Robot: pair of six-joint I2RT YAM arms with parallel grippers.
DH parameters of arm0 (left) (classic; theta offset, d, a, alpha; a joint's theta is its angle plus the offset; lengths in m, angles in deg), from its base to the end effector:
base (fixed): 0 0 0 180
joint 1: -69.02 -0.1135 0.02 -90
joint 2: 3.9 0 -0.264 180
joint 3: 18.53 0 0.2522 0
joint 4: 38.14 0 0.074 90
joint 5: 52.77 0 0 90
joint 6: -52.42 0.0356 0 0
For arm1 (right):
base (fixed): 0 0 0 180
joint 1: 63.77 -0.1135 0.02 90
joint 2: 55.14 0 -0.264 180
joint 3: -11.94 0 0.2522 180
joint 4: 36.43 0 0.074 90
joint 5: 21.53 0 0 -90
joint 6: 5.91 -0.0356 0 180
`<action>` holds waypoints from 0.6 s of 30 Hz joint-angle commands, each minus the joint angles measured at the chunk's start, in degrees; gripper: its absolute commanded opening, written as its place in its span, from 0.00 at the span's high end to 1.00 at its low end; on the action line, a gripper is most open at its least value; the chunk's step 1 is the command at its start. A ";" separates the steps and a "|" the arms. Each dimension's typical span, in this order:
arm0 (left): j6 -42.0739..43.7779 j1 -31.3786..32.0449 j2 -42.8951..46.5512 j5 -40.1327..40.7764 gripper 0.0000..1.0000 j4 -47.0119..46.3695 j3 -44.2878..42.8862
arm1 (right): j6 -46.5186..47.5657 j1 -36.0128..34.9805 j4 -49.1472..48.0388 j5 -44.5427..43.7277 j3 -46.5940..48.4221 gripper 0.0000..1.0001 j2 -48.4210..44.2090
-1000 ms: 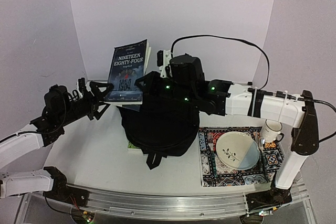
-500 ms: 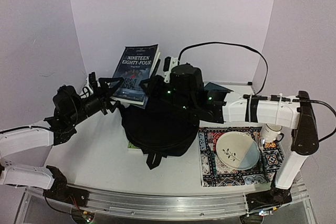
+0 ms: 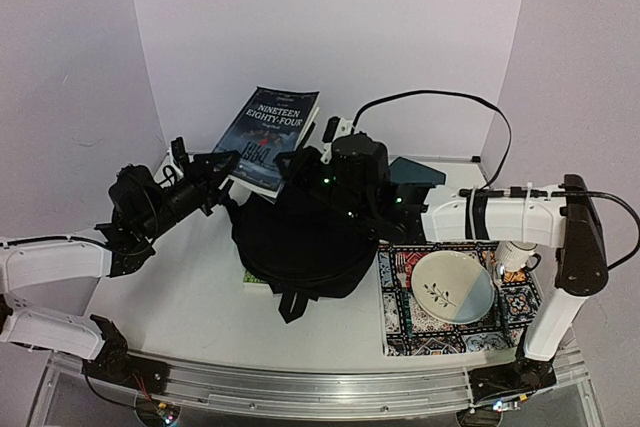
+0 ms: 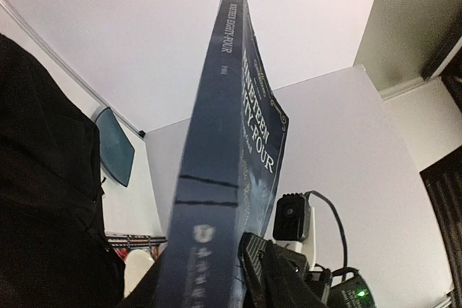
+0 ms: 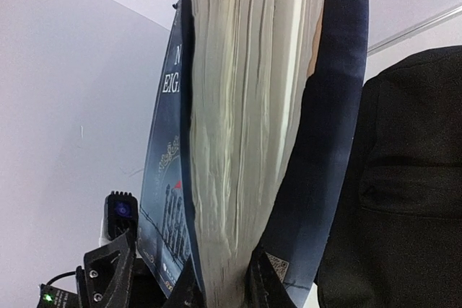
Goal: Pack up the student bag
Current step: Pass from the right arm to the left
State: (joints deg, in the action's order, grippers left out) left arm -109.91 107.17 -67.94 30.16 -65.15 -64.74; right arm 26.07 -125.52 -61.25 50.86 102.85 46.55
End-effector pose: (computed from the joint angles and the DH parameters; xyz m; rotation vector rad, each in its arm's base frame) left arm 0.1958 -0.1594 0.2911 -0.3674 1.5991 -1.6368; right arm 0.2111 0.3701 0.3510 0.2468 1.4976 1.5338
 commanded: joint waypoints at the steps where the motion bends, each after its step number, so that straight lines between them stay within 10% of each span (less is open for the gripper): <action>1: 0.65 1.32 0.36 -0.96 0.79 -8.29 -1.67 | 1.48 0.57 -4.52 0.71 1.70 1.00 -2.82; 5: 2.03 1.25 1.45 1.93 0.99 -8.11 0.25 | 6.01 1.71 5.57 3.58 3.26 0.93 -3.26; 18: 5.60 -9.36 3.25 -2.30 1.00 6.87 -1.49 | 34.93 3.99 36.47 12.61 4.28 0.35 -6.92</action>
State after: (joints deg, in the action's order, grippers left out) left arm -105.13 103.02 -66.57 31.58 -54.63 -62.81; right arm 46.43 -121.72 -37.08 60.14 104.11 42.68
